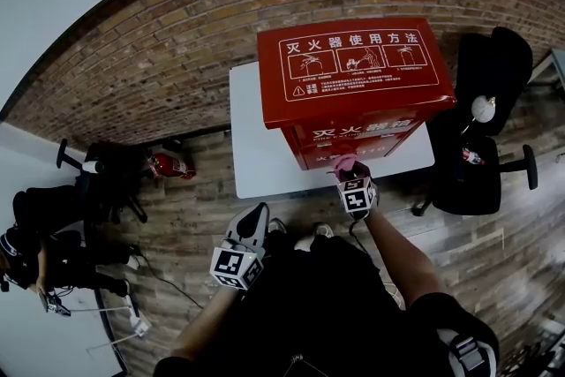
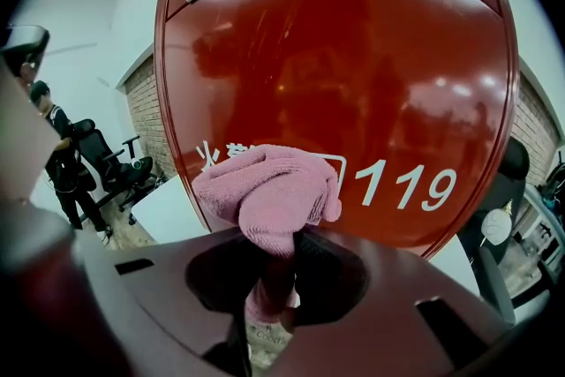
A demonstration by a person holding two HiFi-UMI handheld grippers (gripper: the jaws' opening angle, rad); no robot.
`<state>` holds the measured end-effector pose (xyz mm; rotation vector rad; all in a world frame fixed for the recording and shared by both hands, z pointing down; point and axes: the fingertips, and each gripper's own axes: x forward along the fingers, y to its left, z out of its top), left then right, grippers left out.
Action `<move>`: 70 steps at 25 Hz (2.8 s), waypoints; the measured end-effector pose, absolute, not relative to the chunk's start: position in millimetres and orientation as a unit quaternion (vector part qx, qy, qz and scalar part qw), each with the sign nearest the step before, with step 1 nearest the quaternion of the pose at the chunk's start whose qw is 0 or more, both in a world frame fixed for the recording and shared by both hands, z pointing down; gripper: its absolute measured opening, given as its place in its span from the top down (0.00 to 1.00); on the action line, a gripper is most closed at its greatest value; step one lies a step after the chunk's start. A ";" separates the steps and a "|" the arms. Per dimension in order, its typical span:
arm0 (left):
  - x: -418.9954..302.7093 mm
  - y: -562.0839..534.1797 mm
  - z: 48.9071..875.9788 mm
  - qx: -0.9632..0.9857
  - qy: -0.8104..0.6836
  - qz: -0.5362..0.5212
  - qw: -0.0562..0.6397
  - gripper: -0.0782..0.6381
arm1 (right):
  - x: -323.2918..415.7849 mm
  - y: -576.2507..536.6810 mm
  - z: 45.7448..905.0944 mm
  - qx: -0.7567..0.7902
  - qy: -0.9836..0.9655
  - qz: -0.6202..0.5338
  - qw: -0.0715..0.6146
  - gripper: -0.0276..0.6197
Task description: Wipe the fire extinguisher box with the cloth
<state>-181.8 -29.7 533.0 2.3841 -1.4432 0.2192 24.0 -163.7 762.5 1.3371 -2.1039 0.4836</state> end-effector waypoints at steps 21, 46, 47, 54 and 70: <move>-173.8 -34.7 527.4 0.848 -0.498 0.060 0.171 0.86 | 17.8 -164.1 702.9 0.506 -0.804 0.173 0.261 0.82; -169.6 -41.1 525.6 0.852 -0.491 0.059 0.170 0.86 | 15.2 -165.3 636.4 0.515 -0.809 0.165 0.230 0.82; -169.5 -41.6 525.4 0.852 -0.491 0.059 0.171 0.86 | 15.0 -165.5 634.0 0.515 -0.810 0.165 0.229 0.82; -167.7 -44.4 522.9 0.854 -0.489 0.057 0.169 0.86 | 13.4 -167.0 620.2 0.515 -0.813 0.159 0.222 0.82; -162.9 -46.7 520.5 0.858 -0.483 0.054 0.167 0.86 | 12.5 -168.3 575.6 0.519 -0.815 0.150 0.207 0.82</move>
